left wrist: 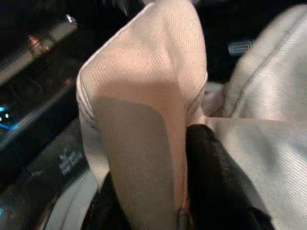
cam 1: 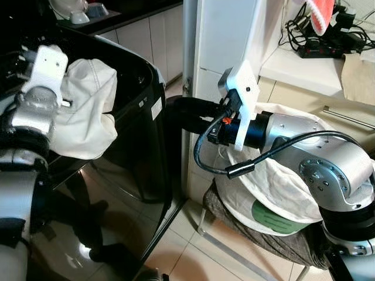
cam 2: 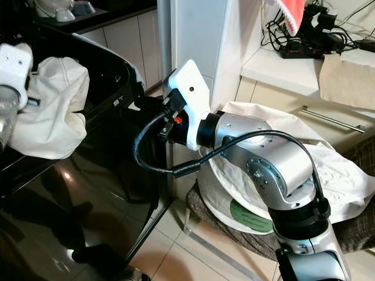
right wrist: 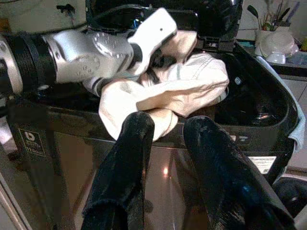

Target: Clothes washing

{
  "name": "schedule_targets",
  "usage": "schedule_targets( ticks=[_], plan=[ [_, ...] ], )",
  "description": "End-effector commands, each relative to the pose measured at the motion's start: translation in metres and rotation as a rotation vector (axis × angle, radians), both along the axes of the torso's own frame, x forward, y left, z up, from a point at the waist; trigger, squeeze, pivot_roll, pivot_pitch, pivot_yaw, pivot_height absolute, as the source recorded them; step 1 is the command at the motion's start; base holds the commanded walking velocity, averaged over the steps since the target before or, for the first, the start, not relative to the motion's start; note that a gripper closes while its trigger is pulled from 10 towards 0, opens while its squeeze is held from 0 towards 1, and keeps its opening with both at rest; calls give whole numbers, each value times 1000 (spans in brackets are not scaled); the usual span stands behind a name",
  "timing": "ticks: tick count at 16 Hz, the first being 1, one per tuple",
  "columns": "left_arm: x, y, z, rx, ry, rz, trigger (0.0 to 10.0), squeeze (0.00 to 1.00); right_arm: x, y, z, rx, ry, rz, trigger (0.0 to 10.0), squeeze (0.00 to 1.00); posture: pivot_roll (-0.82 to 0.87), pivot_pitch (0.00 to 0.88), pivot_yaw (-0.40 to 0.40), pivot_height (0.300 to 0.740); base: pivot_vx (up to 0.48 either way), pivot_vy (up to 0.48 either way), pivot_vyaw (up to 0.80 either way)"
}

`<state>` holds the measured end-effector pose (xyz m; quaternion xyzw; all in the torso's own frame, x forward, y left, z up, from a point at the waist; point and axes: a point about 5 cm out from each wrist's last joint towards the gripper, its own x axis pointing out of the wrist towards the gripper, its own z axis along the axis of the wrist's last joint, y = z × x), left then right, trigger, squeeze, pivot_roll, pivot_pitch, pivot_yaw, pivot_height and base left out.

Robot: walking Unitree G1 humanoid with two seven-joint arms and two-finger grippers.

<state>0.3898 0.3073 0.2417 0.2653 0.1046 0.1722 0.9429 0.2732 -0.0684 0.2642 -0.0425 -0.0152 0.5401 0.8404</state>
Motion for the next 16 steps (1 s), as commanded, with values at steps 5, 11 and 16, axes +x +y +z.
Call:
schedule_targets(
  ticks=[5,11,16],
  plan=[
    [2,5,43,61,-75,-42,10000,1000,20,-16,-3,-37,8,-144,10000,0,-14,0,17,740,0,0,0],
    [0,11,49,173,-80,-13,10000,0,29,-24,-5,-39,13,-228,10000,0,-17,0,23,740,0,0,0],
    [-5,14,93,212,-316,48,10000,0,42,-34,-4,-12,19,-345,10000,0,-17,0,28,740,0,0,0]
  ],
)
